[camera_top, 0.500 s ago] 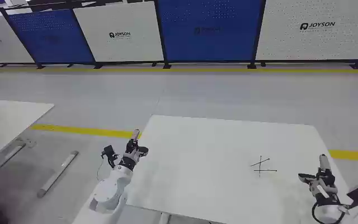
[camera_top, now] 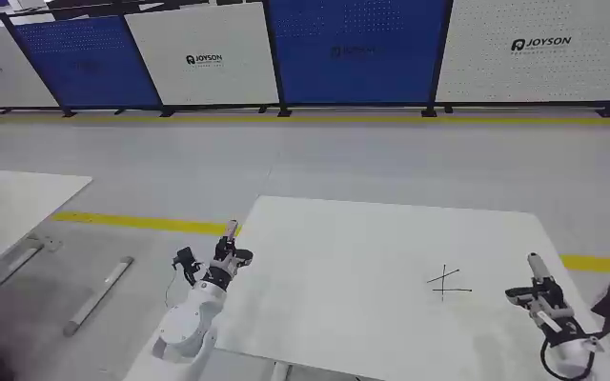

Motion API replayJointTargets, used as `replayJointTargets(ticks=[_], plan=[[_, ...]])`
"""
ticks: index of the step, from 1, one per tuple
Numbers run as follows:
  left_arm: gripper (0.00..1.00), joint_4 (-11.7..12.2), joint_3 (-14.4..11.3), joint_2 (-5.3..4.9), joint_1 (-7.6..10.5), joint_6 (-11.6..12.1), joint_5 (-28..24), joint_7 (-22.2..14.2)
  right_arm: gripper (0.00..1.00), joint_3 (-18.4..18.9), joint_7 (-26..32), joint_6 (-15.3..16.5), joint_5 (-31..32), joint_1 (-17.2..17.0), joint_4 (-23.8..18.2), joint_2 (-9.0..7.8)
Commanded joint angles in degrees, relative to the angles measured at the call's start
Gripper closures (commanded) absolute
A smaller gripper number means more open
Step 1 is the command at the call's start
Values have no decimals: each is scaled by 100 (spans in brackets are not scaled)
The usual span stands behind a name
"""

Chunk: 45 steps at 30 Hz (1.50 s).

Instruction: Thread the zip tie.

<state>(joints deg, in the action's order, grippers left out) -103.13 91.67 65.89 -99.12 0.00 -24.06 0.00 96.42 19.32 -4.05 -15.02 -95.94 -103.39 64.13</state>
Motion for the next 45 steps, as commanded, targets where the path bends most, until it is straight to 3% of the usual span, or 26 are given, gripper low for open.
replayJointTargets(ticks=[1, 4, 17, 20, 24, 28, 33, 39, 45], plan=[[0, 0, 0, 0, 0, 0, 0, 0, 0, 126, 470, -147, 65, 84, 17, -39], [0, 0, 0, 0, 0, 0, 0, 0, 0, 224, 848, -333, 83, 213, 114, -75], [0, 0, 0, 0, 0, 0, 0, 0, 0, 210, 895, -321, 115, 213, 100, -78], [0, 0, 0, 0, 0, 0, 0, 0, 0, 348, 1925, -352, 319, 416, 184, -170], [0, 0, 0, 0, 0, 0, 0, 0, 0, 699, 2879, -432, 551, 772, 343, -297], [0, 0, 0, 0, 0, 0, 0, 0, 0, 834, 3796, -608, 684, 1259, 797, -418], [0, 0, 0, 0, 0, 0, 0, 0, 0, 489, 4391, -764, 853, 1955, 1805, -491], [0, 0, 0, 0, 0, 0, 0, 0, 0, 26, 4547, -695, 992, 2553, 2776, -512], [0, 0, 0, 0, 0, 0, 0, 0, 0, -124, 4590, -737, 947, 2710, 2969, -509]])
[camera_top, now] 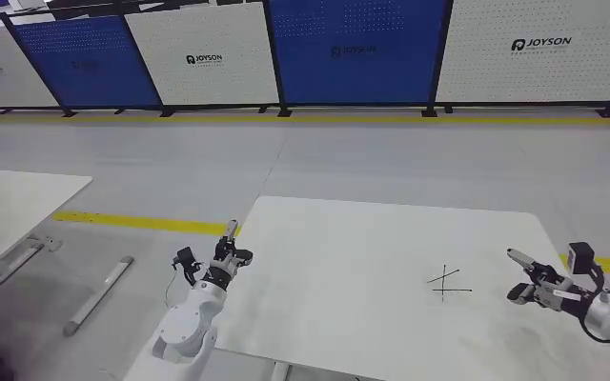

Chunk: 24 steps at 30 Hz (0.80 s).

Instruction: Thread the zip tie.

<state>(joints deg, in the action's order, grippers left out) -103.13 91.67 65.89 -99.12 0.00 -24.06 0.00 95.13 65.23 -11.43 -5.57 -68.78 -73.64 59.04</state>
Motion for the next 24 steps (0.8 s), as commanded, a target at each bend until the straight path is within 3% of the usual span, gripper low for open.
replayJointTargets(ticks=[1, 10, 13, 16, 21, 24], plan=[[0, 0, 0, 0, 0, 0, 0, 0, 0, 5, -2, 2, 2, -5, -7, 0], [0, 0, 0, 0, 0, 0, 0, 0, 0, 5, -2, 2, 2, -5, -7, 0], [0, 0, 0, 0, 0, 0, 0, 0, 0, -135, -14, 332, 220, -100, -119, -11], [0, 0, 0, 0, 0, 0, 0, 0, 0, -222, 334, 568, 290, -37, -20, -46], [0, 0, 0, 0, 0, 0, 0, 0, 0, -403, 791, 972, 362, 211, 286, -91], [0, 0, 0, 0, 0, 0, 0, 0, 0, -689, 1441, 1260, 283, 450, 527, -112]])
